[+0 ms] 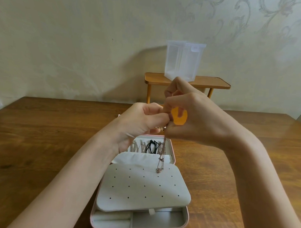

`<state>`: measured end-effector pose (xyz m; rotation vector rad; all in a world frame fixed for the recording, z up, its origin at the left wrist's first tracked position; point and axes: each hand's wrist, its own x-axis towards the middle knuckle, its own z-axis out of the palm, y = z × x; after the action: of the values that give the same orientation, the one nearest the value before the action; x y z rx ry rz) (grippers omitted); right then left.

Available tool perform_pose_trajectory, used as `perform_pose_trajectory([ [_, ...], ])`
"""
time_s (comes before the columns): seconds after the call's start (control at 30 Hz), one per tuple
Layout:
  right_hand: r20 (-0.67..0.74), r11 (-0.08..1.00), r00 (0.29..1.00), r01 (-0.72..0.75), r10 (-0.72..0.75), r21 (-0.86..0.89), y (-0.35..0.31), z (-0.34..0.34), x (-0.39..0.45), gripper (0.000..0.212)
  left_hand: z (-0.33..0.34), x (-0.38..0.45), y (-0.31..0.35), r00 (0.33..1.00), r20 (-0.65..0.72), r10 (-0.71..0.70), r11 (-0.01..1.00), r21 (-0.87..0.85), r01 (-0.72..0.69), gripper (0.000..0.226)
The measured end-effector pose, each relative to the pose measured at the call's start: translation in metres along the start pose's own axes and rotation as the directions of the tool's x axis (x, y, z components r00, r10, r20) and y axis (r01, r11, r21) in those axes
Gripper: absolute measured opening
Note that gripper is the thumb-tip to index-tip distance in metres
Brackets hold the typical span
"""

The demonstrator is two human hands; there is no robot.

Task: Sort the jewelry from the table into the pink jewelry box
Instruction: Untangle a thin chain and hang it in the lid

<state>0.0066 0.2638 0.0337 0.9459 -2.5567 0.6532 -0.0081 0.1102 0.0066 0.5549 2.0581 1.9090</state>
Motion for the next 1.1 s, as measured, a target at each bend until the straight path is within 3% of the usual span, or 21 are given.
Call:
perform_pose_trajectory([
  [0.1,-0.118,1.0,0.993,0.012,-0.012,0.002,0.001,0.007,0.003,0.009,0.0,0.003,0.0,0.989,-0.139,0.047,0.998,0.039,-0.042,0.027],
  [0.23,-0.25,1.0,0.968,0.018,-0.02,-0.011,0.001,0.009,0.005,0.007,-0.006,0.0,0.004,0.982,-0.172,0.08,0.994,0.086,-0.066,0.015],
  [0.33,-0.199,1.0,0.98,0.023,-0.025,-0.014,0.002,0.007,0.004,0.006,-0.009,-0.005,0.009,0.981,-0.149,0.12,0.98,0.173,-0.094,0.003],
  [0.5,-0.095,0.998,0.994,0.05,-0.053,-0.037,0.001,0.006,0.003,0.009,-0.009,-0.008,0.013,0.973,-0.104,0.208,0.916,0.369,-0.156,0.011],
  [0.63,-0.115,0.999,0.993,0.043,-0.042,0.005,0.004,0.009,0.004,0.011,-0.009,-0.006,0.011,0.954,-0.134,0.268,0.886,0.423,-0.19,0.013],
  [0.77,-0.183,0.974,0.983,0.015,0.027,0.228,0.005,0.015,0.007,0.011,-0.012,-0.003,0.009,0.939,-0.166,0.302,0.904,0.362,-0.227,0.012],
  [0.87,-0.235,0.935,0.972,0.062,0.023,0.349,0.002,0.015,0.008,0.007,-0.011,-0.002,0.007,0.968,-0.114,0.222,0.972,0.104,-0.211,0.009],
  [1.0,-0.308,0.929,0.951,0.081,0.036,0.361,0.003,0.014,0.008,0.011,-0.01,0.0,0.004,0.978,-0.146,0.152,0.984,-0.076,-0.164,0.009],
  [1.1,-0.314,0.946,0.948,0.054,0.052,0.32,0.006,0.012,0.008,0.008,-0.011,0.003,0.004,0.945,-0.268,0.188,0.981,0.013,-0.191,0.004],
])
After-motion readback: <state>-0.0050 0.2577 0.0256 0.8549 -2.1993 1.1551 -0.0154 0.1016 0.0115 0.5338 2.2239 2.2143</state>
